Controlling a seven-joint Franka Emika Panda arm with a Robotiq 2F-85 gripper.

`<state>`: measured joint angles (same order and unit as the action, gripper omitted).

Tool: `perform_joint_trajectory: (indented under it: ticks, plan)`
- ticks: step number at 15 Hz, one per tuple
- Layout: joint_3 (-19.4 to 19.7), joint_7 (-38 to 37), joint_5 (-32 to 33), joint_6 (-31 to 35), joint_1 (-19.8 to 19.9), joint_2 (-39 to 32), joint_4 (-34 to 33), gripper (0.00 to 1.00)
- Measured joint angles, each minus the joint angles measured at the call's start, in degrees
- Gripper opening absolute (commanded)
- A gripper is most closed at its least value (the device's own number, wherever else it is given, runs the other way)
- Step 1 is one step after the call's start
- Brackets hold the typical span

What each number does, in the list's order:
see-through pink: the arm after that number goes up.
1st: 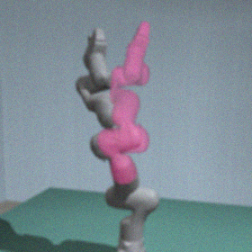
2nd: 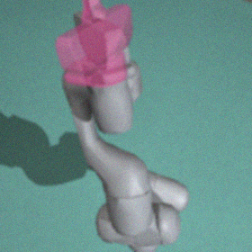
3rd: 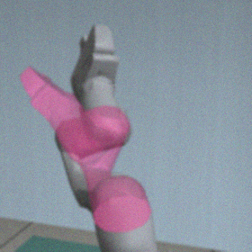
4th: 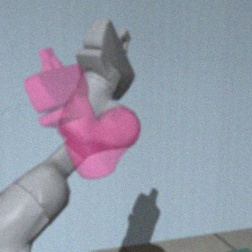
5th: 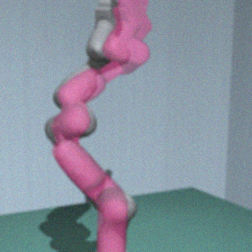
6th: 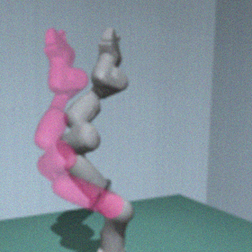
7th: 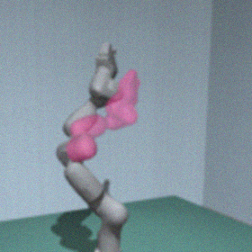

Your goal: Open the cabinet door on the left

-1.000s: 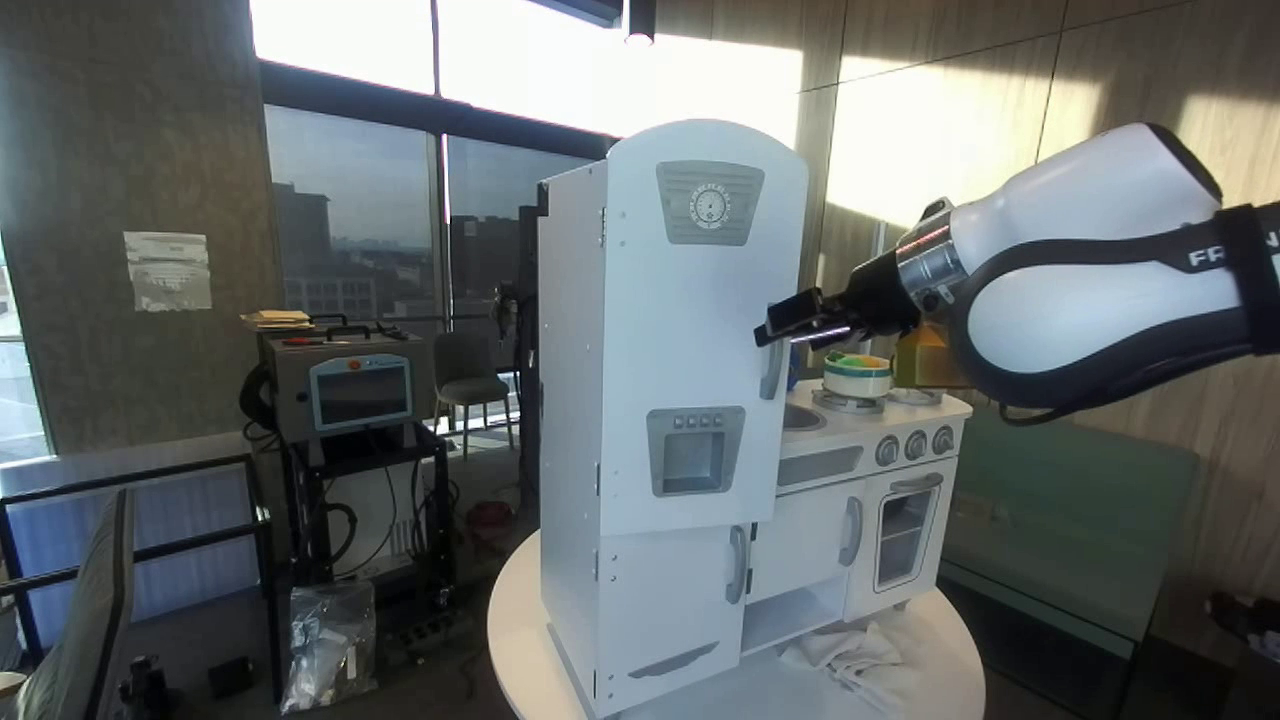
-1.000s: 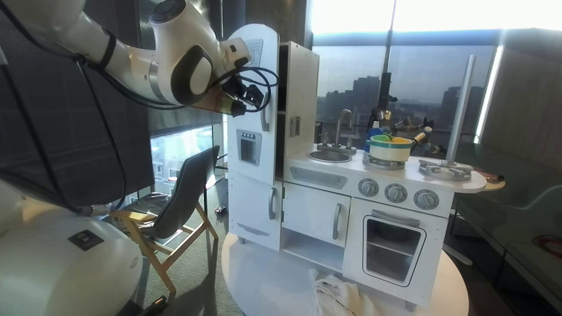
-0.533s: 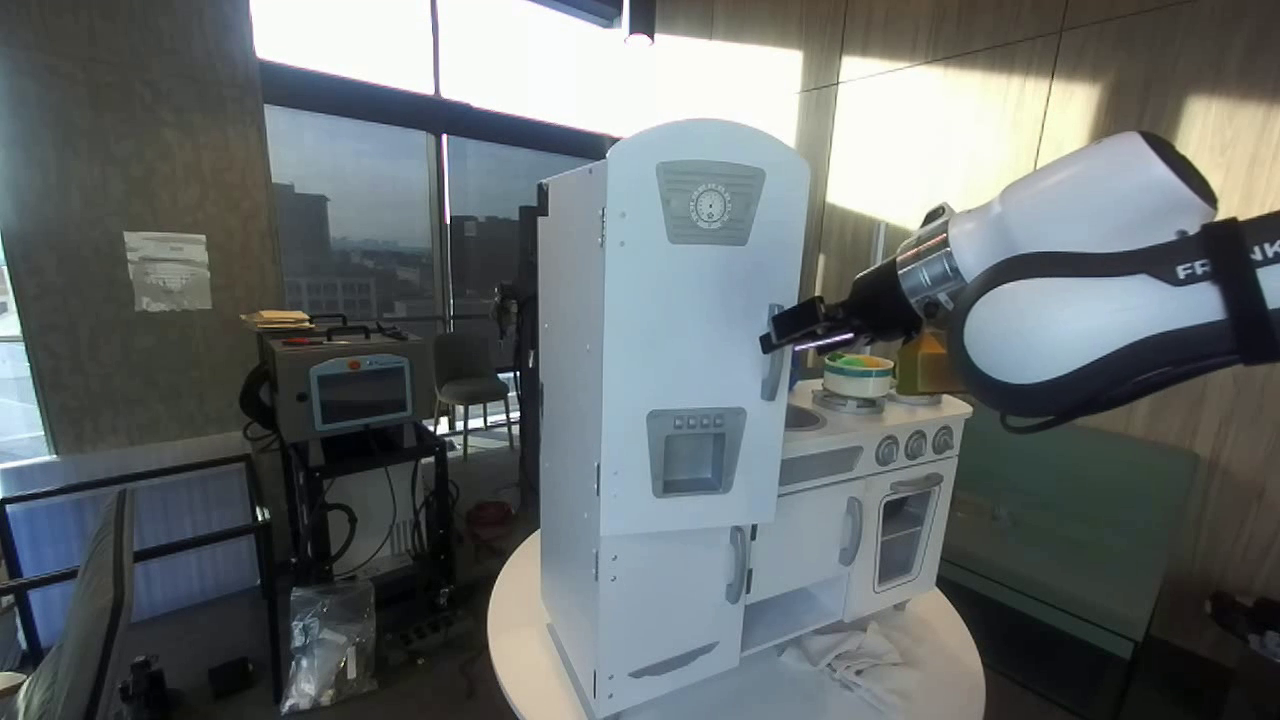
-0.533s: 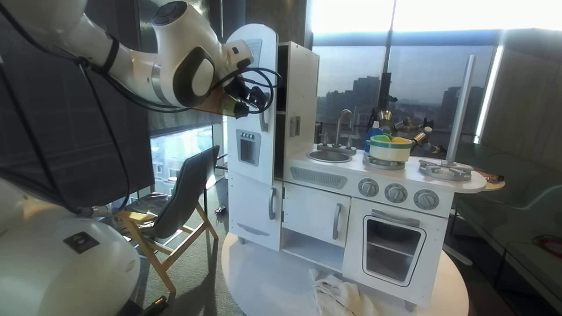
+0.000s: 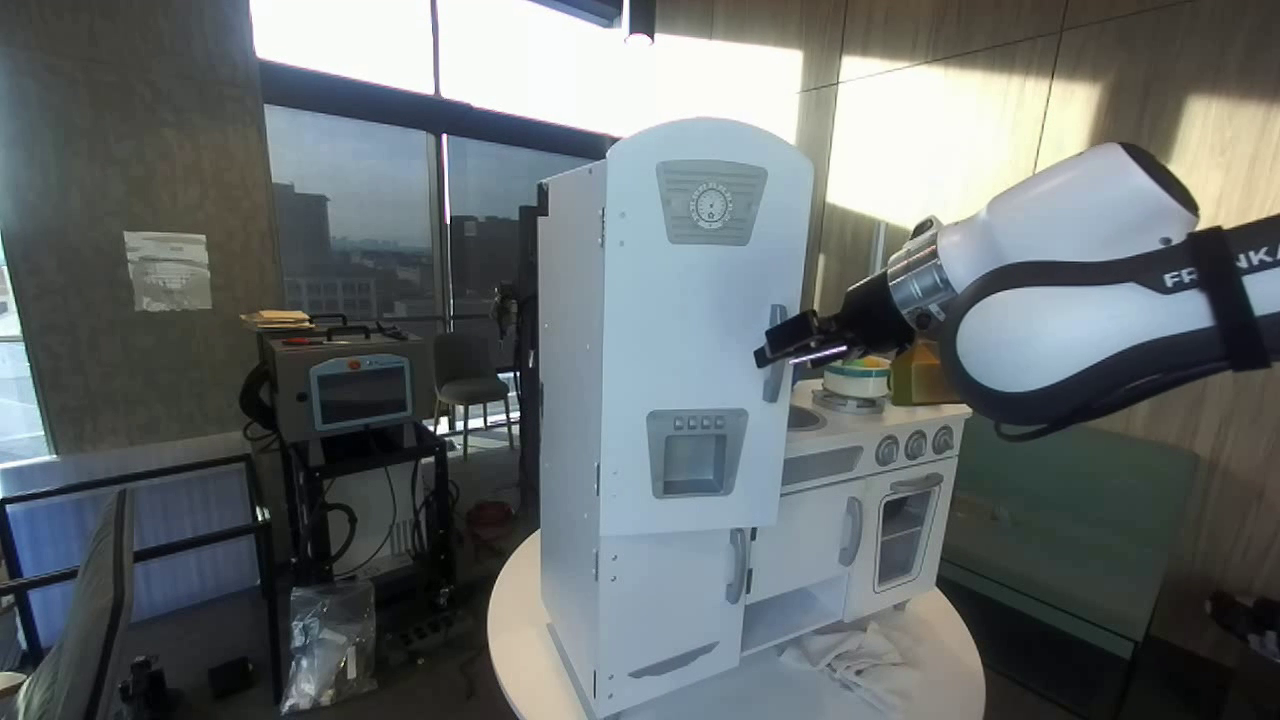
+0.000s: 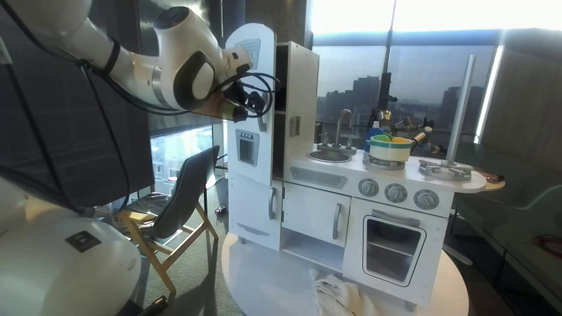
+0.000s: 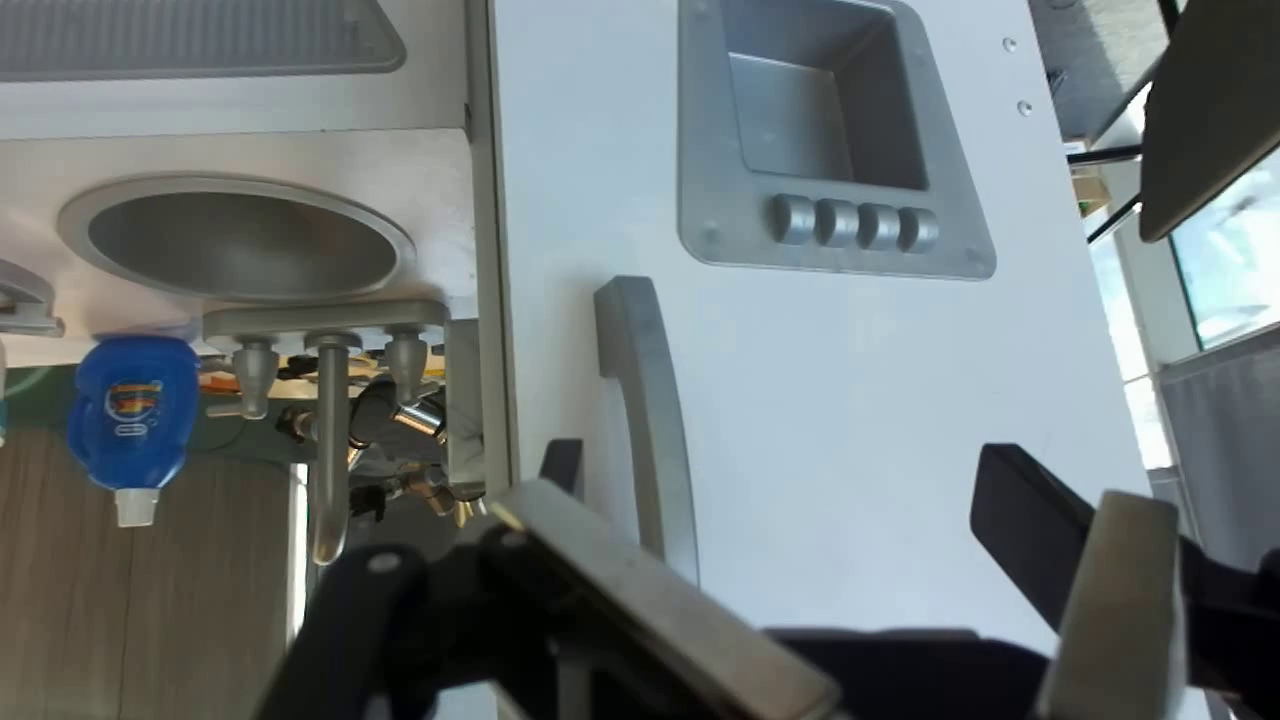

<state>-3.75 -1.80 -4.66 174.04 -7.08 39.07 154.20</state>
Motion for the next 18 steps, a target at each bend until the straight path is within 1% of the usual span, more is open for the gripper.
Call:
perform_joint_trajectory:
  ticks: [3, 6, 7, 8, 10, 11, 12, 13, 14, 18]
  plan:
    - [-0.44, 0.00, 0.06, 0.06, 1.25, -2.93, -1.53, 1.00]
    - [-1.49, -0.09, 0.73, 0.38, 3.43, -5.42, -4.35, 1.00]
    - [-1.88, -0.22, 1.30, 0.42, 4.36, -5.96, -5.43, 0.83]
    - [-2.25, -0.25, 1.70, 0.42, 5.25, -6.36, -6.37, 0.73]
    - [-2.94, -0.36, 2.34, 0.19, 6.74, -6.84, -7.73, 0.59]
    - [-3.31, -0.38, 2.46, -0.07, 7.34, -6.93, -8.07, 0.49]
    - [-3.72, -0.43, 2.58, -0.44, 7.95, -6.93, -8.23, 0.43]
    - [-4.10, -0.49, 2.88, -0.85, 8.58, -6.93, -8.25, 0.34]
    - [-4.42, -0.65, 3.41, -1.27, 9.32, -6.93, -8.26, 0.28]
    - [-5.31, -1.95, 4.41, -2.49, 10.67, -6.94, -8.72, 0.27]
